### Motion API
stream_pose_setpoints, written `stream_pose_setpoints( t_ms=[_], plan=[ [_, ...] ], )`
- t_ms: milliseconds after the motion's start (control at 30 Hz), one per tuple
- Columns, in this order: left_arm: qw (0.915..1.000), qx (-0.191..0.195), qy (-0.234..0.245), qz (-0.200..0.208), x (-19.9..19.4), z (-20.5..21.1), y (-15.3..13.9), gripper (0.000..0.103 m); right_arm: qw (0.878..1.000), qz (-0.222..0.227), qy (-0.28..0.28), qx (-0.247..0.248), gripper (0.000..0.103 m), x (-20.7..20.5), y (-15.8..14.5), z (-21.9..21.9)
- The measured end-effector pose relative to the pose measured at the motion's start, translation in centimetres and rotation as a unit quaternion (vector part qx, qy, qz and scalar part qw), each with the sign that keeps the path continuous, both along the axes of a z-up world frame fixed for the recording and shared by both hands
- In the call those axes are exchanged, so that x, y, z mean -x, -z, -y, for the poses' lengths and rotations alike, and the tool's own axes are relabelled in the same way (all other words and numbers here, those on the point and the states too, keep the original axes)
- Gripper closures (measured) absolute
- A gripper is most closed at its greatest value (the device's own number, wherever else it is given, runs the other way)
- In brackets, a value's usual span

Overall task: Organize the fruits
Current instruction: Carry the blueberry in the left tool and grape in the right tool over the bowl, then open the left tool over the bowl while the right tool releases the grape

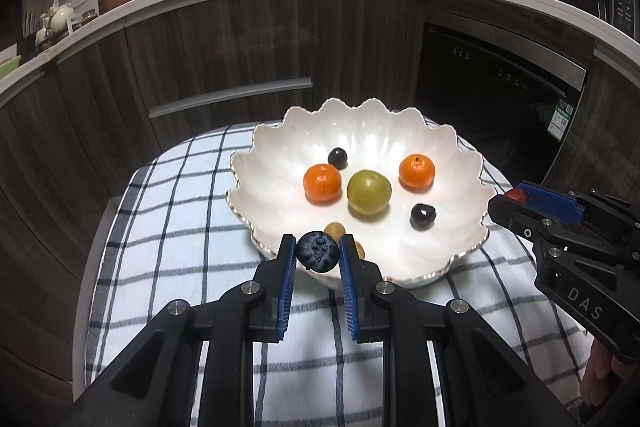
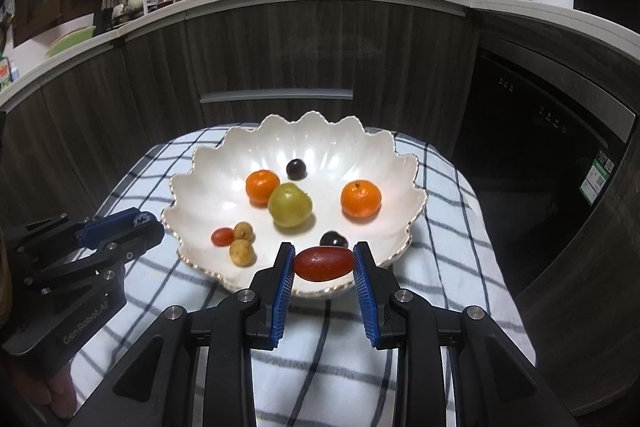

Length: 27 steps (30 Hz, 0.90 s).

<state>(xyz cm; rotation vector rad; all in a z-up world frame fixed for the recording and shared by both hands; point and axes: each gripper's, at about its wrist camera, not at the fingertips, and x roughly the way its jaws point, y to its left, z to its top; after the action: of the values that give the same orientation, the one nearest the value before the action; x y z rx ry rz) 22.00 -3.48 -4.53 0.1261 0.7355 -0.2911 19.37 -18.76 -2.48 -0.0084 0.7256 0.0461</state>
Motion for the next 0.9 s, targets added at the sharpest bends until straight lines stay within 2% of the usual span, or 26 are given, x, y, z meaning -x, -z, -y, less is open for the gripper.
stream_pose_setpoints(
  t_ms=[367,900],
  plan=[
    [1.0000,0.006,0.007,-0.004,-2.8,1.1,-0.1,0.081,1.000,-0.006,-0.002,0.000,0.072,-2.4,0.1,0.6],
    [0.9998,0.004,0.004,-0.021,-5.8,1.6,1.4,0.081,1.000,-0.018,-0.002,0.001,0.072,-5.6,0.8,0.6]
  ],
)
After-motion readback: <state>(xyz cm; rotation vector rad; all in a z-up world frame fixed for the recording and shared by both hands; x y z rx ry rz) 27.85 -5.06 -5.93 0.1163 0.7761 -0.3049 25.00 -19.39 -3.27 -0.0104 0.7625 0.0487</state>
